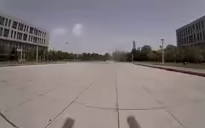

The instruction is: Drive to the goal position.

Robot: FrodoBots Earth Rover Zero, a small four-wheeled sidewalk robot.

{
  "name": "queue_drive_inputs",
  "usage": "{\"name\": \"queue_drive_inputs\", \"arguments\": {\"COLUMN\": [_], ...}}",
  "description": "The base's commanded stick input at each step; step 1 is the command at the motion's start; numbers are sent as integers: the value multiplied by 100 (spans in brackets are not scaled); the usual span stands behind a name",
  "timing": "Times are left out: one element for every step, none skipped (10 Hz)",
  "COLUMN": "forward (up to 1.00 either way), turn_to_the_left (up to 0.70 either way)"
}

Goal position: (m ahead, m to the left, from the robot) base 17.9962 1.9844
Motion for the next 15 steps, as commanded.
{"name": "queue_drive_inputs", "arguments": {"forward": [70, 70, 70, 70, 70, 70, 70, 70, 70, 70, 70, 70, 70, 70, 70], "turn_to_the_left": [1, 1, 1, 1, 1, 1, 1, 1, 1, 1, 1, 1, 1, 1, 1]}}
